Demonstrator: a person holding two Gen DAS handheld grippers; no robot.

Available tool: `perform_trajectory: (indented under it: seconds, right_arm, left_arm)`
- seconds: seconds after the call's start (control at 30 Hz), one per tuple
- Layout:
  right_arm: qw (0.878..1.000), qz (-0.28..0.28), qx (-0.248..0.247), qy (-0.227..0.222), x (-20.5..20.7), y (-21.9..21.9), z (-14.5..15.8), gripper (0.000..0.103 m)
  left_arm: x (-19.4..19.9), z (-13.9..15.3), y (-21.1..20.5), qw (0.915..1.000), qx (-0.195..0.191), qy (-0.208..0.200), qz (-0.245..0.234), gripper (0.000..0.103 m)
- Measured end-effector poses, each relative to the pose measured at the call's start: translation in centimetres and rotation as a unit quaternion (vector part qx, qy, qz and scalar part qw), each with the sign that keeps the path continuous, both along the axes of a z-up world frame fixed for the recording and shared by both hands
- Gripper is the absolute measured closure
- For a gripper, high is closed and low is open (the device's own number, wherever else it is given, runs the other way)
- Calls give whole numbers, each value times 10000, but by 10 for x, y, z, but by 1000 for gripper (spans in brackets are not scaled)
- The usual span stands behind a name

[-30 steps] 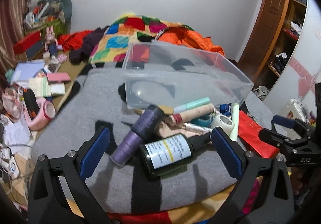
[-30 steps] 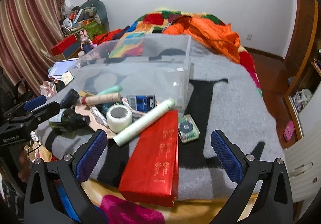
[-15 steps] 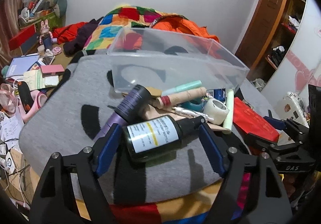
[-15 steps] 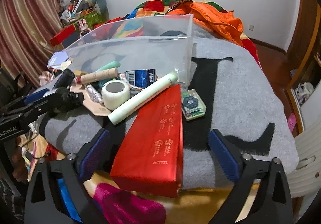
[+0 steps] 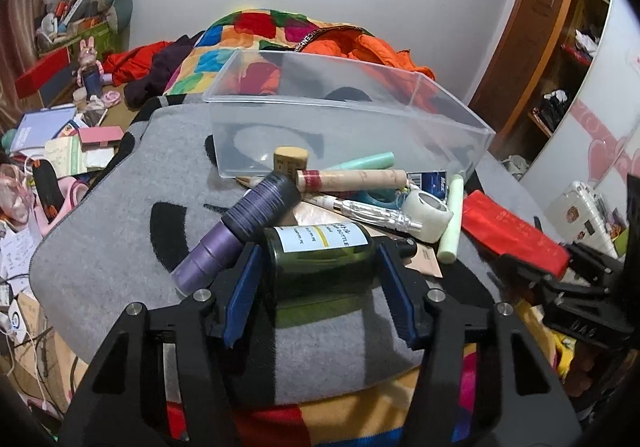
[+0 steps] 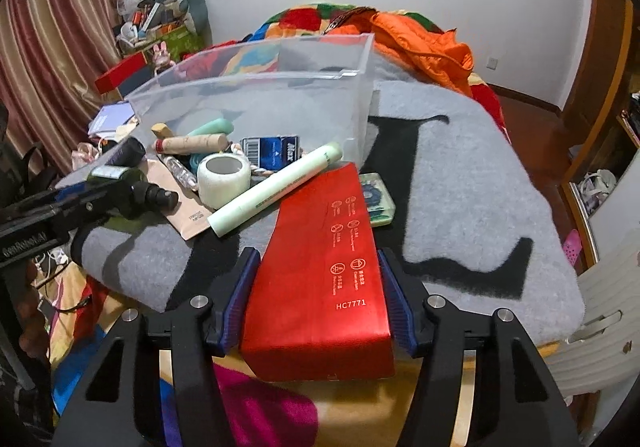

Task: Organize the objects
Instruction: 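Grasp the green dropper bottle with left tool while right tool grasps the red box, then lower green bottle into clear box with left tool while right tool drops red box in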

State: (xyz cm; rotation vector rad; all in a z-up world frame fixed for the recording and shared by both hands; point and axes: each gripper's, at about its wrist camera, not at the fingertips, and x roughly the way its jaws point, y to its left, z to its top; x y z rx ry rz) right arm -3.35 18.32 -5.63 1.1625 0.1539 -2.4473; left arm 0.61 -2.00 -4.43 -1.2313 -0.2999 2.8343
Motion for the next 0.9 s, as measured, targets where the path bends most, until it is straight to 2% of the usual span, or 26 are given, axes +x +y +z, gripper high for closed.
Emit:
perform_trajectory:
  seconds: [0.53,0.9]
  right_arm:
    - [9957,-187,-510,750,5,20,58,48]
    - [9897,-59,-805,1181,-27,-3,85,48]
  left_arm:
    - [5,43,1,9984,16,564,6,45]
    - [-17,67,-9,9954,-180,938,90,45]
